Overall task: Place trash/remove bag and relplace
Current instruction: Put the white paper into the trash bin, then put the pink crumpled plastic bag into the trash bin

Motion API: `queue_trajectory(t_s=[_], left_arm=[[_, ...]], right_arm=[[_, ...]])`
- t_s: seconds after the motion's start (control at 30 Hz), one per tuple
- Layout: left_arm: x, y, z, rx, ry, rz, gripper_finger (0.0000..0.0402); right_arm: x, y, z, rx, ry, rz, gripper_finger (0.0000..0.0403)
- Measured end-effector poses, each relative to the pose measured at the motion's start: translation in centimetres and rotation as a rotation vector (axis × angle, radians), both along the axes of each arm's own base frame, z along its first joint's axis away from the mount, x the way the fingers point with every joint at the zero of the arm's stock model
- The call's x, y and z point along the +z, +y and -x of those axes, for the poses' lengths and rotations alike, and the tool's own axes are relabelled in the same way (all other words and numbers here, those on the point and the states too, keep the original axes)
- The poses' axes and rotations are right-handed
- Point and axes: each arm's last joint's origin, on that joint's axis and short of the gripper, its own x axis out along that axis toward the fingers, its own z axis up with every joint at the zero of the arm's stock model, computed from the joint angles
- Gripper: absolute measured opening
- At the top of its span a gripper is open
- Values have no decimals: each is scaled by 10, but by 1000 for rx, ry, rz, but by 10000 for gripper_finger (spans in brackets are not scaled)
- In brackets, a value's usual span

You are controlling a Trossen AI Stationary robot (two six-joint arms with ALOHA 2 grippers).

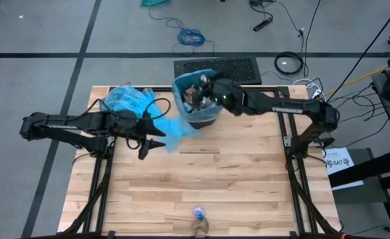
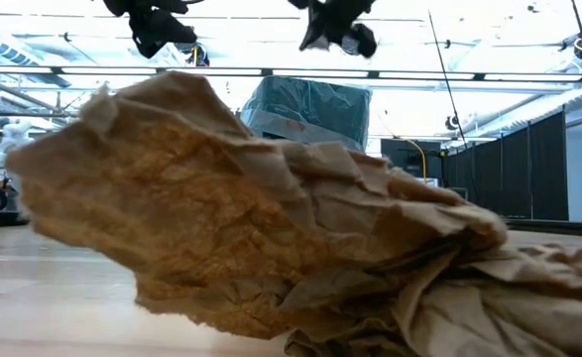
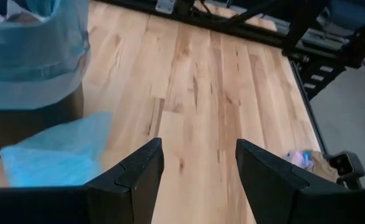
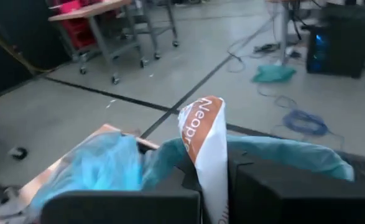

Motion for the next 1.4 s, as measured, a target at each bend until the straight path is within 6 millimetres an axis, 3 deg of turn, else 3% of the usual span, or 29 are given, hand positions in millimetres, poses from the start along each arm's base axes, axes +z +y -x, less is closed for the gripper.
queue_trajectory(t_s=[0.13,0.3,0.47,0.63,0.97,1.27,1.4], left_arm=[[0,0,1,0,3,0,203],[0,0,1,-1,4,0,203],[0,0,1,-1,3,-1,203],[0,0,1,0,2,0,203],[1,0,0,3,-6,5,203],[-1,0,-2,87,13,138,203],[-2,1,-7,113,0,127,203]], right_arm=[[-15,-30,-4,63,-18,-103,27],[-25,-53,-3,124,-68,-233,96],[-21,-56,1,162,-49,-212,169],[-14,-52,8,173,-35,-206,215],[-23,-48,12,192,4,-358,226],[-18,-39,13,424,-88,-575,226],[-10,-28,15,499,-97,-573,226]])
